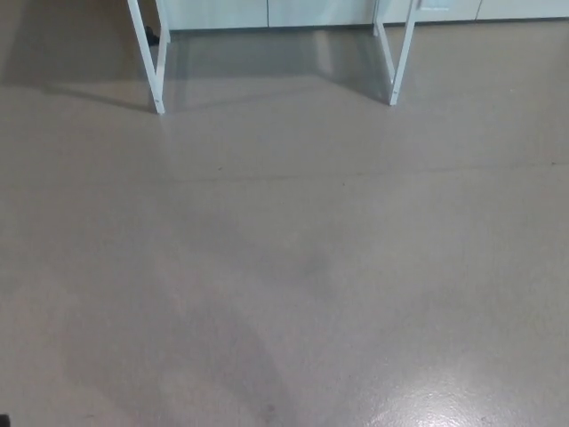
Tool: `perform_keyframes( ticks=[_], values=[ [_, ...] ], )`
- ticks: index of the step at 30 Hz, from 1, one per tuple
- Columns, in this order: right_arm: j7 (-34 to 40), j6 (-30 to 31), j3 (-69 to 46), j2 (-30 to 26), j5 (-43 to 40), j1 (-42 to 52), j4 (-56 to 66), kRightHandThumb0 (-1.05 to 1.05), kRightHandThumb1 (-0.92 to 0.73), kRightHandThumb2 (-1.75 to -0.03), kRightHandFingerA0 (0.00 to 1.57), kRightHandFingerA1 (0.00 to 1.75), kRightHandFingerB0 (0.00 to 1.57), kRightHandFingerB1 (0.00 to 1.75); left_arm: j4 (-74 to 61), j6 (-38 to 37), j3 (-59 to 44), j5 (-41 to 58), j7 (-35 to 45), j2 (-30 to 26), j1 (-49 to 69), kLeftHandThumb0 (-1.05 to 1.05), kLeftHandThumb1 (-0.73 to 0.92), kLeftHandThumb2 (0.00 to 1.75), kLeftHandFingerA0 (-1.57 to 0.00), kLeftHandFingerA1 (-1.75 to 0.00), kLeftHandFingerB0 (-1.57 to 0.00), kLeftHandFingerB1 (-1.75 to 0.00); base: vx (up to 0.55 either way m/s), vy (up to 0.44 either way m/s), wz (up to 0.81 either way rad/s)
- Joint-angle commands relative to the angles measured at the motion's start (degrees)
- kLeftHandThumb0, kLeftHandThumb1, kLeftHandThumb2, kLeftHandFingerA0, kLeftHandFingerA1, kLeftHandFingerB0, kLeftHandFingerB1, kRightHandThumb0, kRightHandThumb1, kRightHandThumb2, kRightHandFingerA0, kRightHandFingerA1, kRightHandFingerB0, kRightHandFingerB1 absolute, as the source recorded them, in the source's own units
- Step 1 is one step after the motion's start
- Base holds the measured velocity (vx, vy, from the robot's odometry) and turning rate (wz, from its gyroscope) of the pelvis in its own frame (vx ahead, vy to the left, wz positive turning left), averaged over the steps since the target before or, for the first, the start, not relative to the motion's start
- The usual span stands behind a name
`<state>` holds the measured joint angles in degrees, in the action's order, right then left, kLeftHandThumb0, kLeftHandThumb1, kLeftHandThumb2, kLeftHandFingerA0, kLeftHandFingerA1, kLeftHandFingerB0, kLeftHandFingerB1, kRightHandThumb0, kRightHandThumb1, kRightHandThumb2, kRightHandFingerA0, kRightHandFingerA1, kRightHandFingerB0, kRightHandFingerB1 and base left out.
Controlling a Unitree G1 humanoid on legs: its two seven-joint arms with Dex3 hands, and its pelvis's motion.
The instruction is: The robot walk towards a table in front and pick up a black pencil case on the left hand side and put the pencil case into a small container on the right hand side
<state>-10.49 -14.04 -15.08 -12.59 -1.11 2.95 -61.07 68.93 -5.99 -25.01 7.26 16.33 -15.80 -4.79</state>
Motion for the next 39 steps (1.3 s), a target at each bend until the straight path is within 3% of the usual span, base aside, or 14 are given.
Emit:
perform_keyframes(
  ticks=[1,11,12,23,32,39],
  values=[
    [-1.1,-4.6,0.2,-1.3,-0.7,1.3,-1.5,-0.33,-0.47,-0.54,0.43,0.41,0.29,0.34,1.1,-3.0,-0.7,2.3,2.7,-1.1,0.9,0.0,0.5,0.54,-0.26,-0.37,-0.24,-0.3,0.0,0.0,0.0],
    [-0.4,-7.3,1.3,-0.9,-0.6,4.6,-3.4,-0.31,-0.47,-0.54,0.43,0.42,0.29,0.34,1.4,-5.7,2.1,0.2,0.7,-1.3,4.4,-0.03,0.51,0.54,-0.3,-0.35,-0.27,-0.3,0.0,0.0,0.0],
    [-0.6,-7.6,1.0,-0.7,-1.0,4.8,-3.6,-0.29,-0.47,-0.54,0.42,0.42,0.28,0.34,1.5,-5.8,2.3,0.1,0.4,-1.4,4.5,-0.01,0.35,0.83,-0.21,-0.53,-0.14,-0.49,0.0,0.0,0.0],
    [0.1,-8.9,2.0,-0.8,-0.6,4.5,-4.4,-0.31,-0.47,-0.54,0.44,0.43,0.29,0.35,2.6,-6.2,3.1,0.5,0.4,-2.0,4.1,-0.02,0.34,0.82,-0.22,-0.54,-0.14,-0.49,-0.01,0.0,-0.1],
    [1.3,-8.6,2.9,-1.0,-0.4,3.4,-4.8,-0.32,-0.47,-0.54,0.44,0.42,0.29,0.34,2.7,-5.7,2.9,1.2,0.4,-2.2,3.2,-0.03,0.32,0.82,-0.25,-0.55,-0.16,-0.5,0.14,0.319,-0.03],
    [1.2,-8.9,3.3,-1.2,-0.3,3.2,-4.7,-0.34,-0.47,-0.54,0.46,0.42,0.31,0.35,1.7,-5.6,2.3,2.2,0.9,-1.6,2.9,-0.01,0.34,0.83,-0.21,-0.54,-0.15,-0.49,0.18,0.014,0.08]
  ],
)
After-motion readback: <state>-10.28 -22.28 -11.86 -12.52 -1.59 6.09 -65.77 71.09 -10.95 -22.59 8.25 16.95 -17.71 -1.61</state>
